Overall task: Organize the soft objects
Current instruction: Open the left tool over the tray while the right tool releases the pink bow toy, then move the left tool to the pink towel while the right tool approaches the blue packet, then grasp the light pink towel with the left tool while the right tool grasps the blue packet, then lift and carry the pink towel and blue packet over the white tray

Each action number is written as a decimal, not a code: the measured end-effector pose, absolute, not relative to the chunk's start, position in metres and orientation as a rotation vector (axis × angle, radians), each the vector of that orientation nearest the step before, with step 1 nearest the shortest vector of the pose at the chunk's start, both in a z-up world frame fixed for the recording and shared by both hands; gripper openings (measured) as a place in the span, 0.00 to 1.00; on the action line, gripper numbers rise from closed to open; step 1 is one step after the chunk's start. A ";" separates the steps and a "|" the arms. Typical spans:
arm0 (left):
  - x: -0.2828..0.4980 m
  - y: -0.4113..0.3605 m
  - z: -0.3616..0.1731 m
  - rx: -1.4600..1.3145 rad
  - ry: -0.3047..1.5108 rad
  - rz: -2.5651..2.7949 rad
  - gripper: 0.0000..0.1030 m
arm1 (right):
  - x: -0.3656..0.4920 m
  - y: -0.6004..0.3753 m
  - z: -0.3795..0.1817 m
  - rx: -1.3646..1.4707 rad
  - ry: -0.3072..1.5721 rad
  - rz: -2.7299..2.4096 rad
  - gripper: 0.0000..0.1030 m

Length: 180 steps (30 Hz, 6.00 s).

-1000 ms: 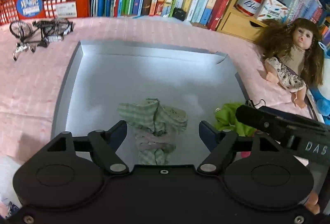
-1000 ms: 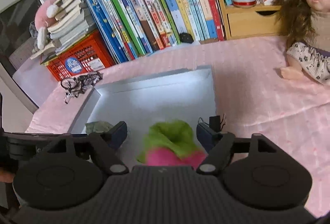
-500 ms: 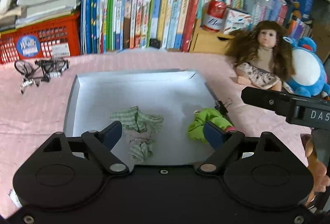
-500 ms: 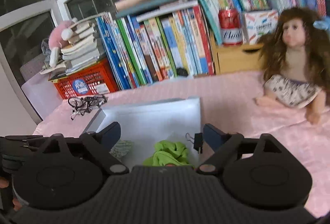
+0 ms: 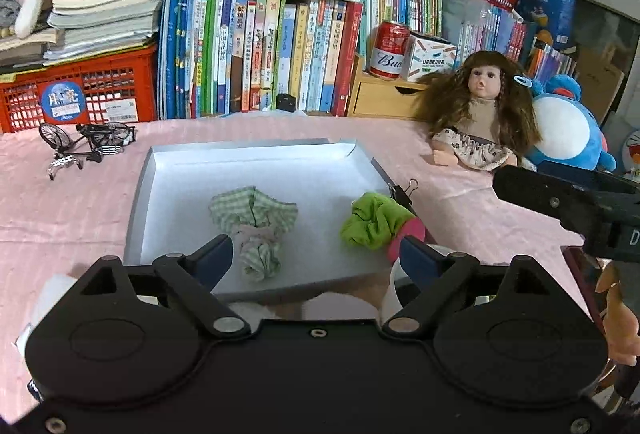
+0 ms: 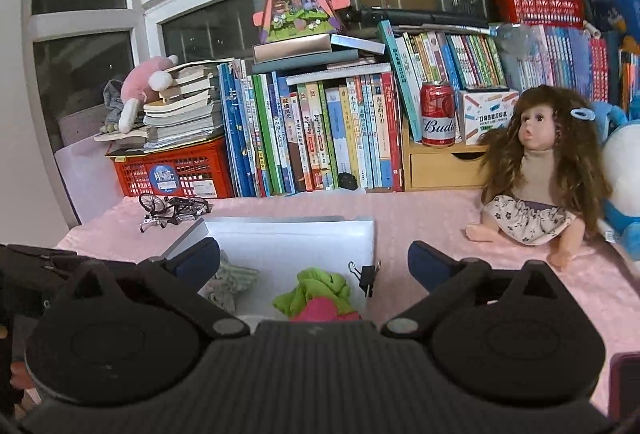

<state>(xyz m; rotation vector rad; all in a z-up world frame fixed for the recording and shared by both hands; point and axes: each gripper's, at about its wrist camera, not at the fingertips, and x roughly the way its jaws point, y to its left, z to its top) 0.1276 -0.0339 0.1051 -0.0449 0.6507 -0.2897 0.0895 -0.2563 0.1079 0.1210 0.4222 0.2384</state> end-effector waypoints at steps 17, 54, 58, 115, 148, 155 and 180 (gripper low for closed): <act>0.077 -0.031 0.085 0.008 0.568 -0.266 0.92 | 0.035 -0.261 0.081 0.089 0.363 0.107 1.00; 0.048 -0.068 0.012 0.119 0.452 -0.261 0.91 | -0.016 -0.258 -0.001 0.032 0.443 -0.144 1.00; 0.052 -0.073 0.008 0.139 0.460 -0.271 0.92 | -0.016 -0.258 -0.005 0.035 0.456 -0.154 1.00; 0.031 -0.075 -0.005 0.076 0.523 -0.239 0.52 | -0.030 -0.242 -0.002 0.025 0.433 -0.151 0.52; 0.038 -0.076 0.002 0.016 0.501 -0.236 0.20 | -0.034 -0.235 0.018 0.010 0.366 -0.125 0.51; 0.032 -0.067 0.027 -0.001 0.470 -0.252 0.20 | -0.030 -0.234 0.033 0.021 0.326 -0.099 0.51; 0.125 0.015 0.153 -0.144 0.607 -0.362 0.20 | 0.073 -0.251 0.114 0.299 0.394 0.240 0.50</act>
